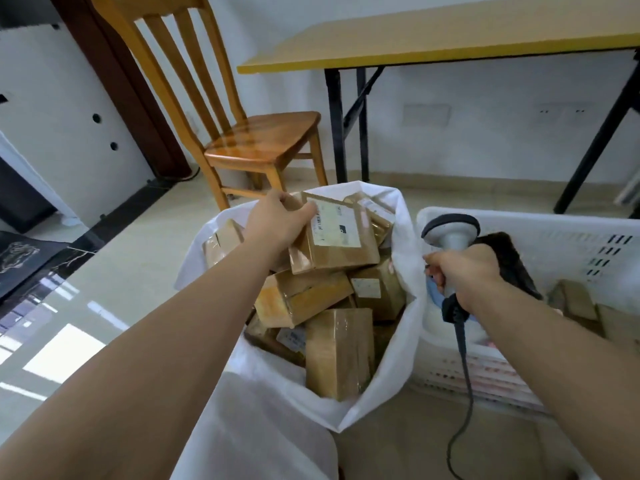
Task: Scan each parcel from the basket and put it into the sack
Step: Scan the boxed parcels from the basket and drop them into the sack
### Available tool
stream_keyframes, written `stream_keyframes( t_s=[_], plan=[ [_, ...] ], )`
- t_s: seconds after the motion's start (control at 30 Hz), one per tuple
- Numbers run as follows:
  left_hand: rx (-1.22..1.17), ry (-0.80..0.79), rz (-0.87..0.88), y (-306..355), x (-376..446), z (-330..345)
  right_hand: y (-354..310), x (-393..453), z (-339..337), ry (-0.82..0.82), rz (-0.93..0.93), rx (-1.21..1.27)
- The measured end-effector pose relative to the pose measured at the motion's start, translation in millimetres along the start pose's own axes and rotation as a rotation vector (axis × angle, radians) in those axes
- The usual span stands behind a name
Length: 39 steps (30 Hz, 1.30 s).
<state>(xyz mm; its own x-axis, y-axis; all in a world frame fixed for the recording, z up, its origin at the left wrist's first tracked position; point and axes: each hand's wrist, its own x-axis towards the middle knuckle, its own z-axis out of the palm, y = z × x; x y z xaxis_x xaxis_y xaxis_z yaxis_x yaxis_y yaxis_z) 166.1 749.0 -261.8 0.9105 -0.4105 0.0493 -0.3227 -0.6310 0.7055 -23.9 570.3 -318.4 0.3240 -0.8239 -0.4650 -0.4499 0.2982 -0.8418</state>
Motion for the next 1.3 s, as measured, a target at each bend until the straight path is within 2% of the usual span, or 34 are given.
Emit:
stream_keyframes(
  t_s=[0.13,0.43,0.73,0.9,0.97,1.07,1.13,1.3],
  plan=[
    [0.067,-0.048,-0.019,-9.7,6.0,17.2,22.6,8.1,1.4,0.080,-0.073,-0.122],
    [0.161,-0.155,0.030,-3.3,14.7,45.0,60.0,37.0,32.9,0.037,0.037,-0.269],
    [0.299,-0.187,0.199,11.6,8.4,58.3,56.5,49.4,33.6,0.090,0.046,-0.177],
    [0.308,-0.324,0.169,19.1,5.7,62.0,68.6,39.2,29.1,0.040,0.035,-0.268],
    [0.310,-0.272,0.159,23.4,2.5,57.8,67.2,38.8,28.6,0.014,0.035,-0.279],
    [0.385,-0.065,0.212,30.7,-7.2,54.1,61.3,40.2,30.9,0.038,0.044,-0.225],
    [0.468,0.004,0.202,36.0,-19.0,58.8,54.2,39.3,33.7,0.040,0.025,-0.173],
    [0.581,-0.019,0.143,42.6,-56.7,102.2,41.5,39.2,34.5,0.039,-0.013,-0.158]
  ],
)
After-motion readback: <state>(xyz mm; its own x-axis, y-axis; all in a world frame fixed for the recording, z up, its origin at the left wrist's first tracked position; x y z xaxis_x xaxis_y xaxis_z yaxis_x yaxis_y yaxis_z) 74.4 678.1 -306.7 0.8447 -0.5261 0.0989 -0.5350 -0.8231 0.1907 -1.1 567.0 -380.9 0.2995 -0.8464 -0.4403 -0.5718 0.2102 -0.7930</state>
